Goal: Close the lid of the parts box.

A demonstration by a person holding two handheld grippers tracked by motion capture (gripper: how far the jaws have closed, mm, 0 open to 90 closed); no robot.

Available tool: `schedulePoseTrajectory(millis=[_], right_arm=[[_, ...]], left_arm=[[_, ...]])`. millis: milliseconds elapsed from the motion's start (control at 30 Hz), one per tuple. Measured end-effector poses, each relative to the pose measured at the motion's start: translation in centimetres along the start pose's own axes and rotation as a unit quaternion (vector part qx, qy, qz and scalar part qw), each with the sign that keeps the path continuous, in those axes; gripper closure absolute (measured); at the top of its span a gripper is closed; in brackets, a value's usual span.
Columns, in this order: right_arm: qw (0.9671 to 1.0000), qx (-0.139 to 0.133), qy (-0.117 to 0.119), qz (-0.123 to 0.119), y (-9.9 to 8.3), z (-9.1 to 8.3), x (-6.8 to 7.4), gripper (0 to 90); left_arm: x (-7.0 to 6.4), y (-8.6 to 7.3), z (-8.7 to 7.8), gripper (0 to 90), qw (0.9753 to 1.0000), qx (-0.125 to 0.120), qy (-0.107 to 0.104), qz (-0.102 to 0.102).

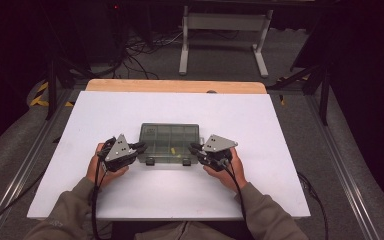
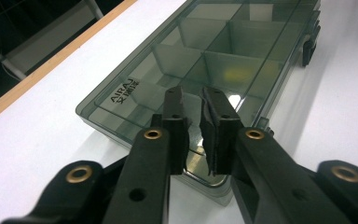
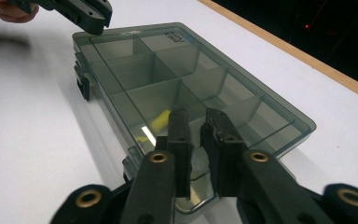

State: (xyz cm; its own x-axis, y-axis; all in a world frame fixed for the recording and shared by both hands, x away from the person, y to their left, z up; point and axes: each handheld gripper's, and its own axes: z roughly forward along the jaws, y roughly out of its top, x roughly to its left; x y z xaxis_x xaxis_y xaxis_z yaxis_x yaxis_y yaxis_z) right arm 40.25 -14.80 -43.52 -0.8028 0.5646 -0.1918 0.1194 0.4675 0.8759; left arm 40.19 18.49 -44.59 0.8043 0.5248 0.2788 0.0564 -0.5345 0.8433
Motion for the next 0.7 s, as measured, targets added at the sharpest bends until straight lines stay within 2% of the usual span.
schedulePoseTrajectory(millis=[233, 433, 700], right_arm=[[1.0000, -0.007, -0.003, 0.005, 0.10, -0.11, -0.17, 68.7], [0.9999, -0.006, -0.003, 0.012, 0.09, -0.06, -0.32, 58.5], [0.9997, -0.010, -0.012, 0.018, 0.15, -0.09, -0.50, 43.2]], left_arm=[[0.01, -0.07, -0.20, 68.4, 0.9998, -0.018, -0.003, -0.006], [-0.06, -0.07, -0.30, 60.1, 0.9997, -0.022, 0.002, -0.007], [-0.20, 0.00, -0.39, 44.7, 0.9996, -0.024, 0.014, -0.009]])
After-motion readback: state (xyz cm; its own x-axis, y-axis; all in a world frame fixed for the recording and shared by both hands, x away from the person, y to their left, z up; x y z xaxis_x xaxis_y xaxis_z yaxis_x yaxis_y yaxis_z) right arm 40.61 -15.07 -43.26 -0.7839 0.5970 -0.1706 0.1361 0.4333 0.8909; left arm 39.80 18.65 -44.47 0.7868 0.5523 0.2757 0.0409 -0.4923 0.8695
